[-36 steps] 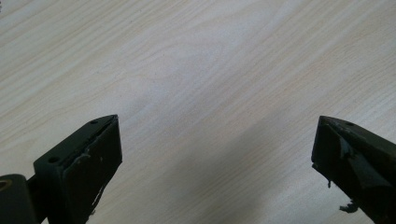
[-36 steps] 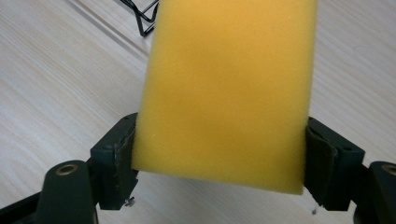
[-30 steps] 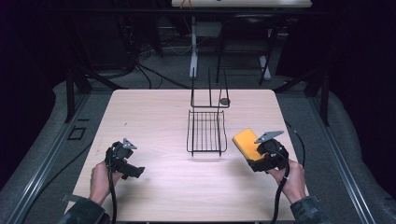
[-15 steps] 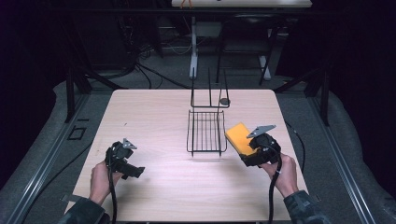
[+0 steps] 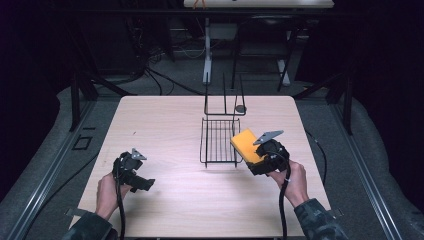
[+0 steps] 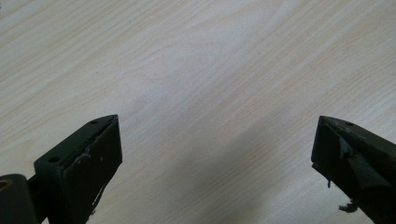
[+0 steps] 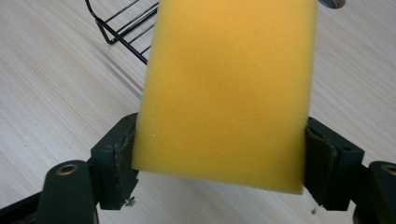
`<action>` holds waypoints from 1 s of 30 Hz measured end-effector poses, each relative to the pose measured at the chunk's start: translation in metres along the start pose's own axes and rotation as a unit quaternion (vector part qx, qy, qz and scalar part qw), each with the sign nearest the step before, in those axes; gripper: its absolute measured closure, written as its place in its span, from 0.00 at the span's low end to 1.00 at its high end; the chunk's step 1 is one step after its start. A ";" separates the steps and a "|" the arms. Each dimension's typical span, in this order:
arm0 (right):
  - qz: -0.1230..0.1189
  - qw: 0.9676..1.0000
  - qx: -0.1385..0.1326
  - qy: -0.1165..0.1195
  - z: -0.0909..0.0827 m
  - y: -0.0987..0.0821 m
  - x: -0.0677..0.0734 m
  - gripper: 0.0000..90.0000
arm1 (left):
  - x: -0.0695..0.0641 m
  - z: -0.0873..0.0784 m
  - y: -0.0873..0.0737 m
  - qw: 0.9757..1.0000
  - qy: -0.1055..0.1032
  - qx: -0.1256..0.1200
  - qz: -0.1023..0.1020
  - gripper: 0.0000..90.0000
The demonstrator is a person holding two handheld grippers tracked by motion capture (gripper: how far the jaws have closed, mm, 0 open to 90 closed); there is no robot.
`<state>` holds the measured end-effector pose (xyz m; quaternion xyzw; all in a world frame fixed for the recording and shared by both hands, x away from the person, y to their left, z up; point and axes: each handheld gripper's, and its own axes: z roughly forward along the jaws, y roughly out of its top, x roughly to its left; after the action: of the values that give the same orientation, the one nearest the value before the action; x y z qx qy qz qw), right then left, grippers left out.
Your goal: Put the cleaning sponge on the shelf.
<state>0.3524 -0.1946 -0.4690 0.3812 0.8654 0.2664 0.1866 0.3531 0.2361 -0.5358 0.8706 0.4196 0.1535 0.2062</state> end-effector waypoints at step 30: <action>-0.018 1.000 -0.001 0.014 0.036 0.033 0.021 0.26 | 0.000 0.000 0.000 1.000 -0.003 0.000 0.001 0.03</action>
<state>0.3759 -0.1483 -0.4800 0.3617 0.8745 0.2689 0.1792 0.3532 0.2366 -0.5358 0.8714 0.4183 0.1513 0.2069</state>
